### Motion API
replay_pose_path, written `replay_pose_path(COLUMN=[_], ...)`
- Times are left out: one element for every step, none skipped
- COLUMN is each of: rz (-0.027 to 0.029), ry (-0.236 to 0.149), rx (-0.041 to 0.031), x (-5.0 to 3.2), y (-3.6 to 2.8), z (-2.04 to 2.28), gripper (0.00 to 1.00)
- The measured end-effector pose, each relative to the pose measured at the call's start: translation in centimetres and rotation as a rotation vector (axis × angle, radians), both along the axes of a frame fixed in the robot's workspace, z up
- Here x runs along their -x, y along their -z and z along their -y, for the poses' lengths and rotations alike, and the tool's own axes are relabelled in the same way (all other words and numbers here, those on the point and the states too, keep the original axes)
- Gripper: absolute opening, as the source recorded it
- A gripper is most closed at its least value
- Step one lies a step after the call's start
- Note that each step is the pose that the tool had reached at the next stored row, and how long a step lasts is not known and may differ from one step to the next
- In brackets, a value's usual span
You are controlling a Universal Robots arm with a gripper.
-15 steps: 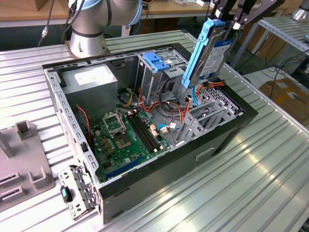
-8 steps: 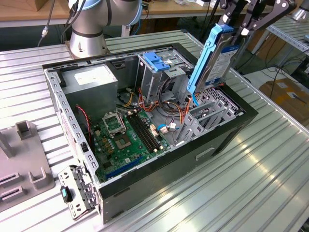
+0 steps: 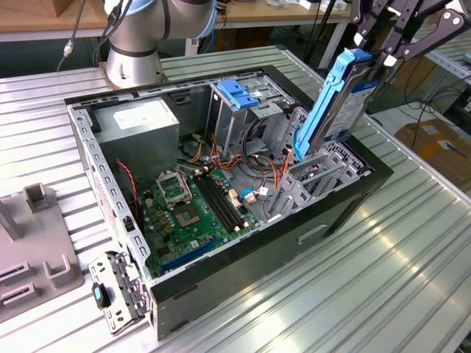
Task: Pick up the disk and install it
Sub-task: 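Pick up the disk, then insert the disk into the insertion slot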
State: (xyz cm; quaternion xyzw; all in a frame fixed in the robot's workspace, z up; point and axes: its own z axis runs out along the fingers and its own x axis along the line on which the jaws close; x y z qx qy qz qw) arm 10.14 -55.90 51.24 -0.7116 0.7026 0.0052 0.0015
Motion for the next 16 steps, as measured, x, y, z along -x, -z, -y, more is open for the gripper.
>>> replay_pose_path(rz=[0.0, 0.0, 0.0, 0.0, 0.0, 0.0, 0.0, 0.0, 0.0, 0.0, 0.0, 0.0, 0.0, 0.0, 0.0, 0.0], ry=[0.0, 0.0, 0.0, 0.0, 0.0, 0.0, 0.0, 0.0, 0.0, 0.0, 0.0, 0.0, 0.0, 0.0, 0.0, 0.0], rx=[0.0001, 0.0004, 0.0003, 0.0004, 0.0003, 0.0004, 0.0004, 0.0006, 0.0004, 0.0004, 0.0004, 0.0004, 0.0004, 0.0004, 0.0003, 0.0004], x=[0.0, 0.0, 0.0, 0.0, 0.0, 0.0, -0.01, 0.0, -0.01, 0.0, -0.01, 0.0, 0.0, 0.0, 0.0, 0.0], y=[0.15, 0.35, 0.53, 0.82, 1.07, 1.11, 1.11, 1.1, 1.14, 1.18, 1.18, 1.18, 1.18, 1.18, 1.18, 1.18], z=[0.07, 0.15, 0.2, 0.29, 0.35, 0.35, 0.35, 0.35, 0.35, 0.35, 0.35, 0.35, 0.35, 0.35, 0.35, 0.35], gripper=[0.35, 0.35, 0.35, 0.35, 0.35, 0.35, 0.35, 0.35, 0.35, 0.35, 0.35, 0.35, 0.35, 0.35, 0.35, 0.35])
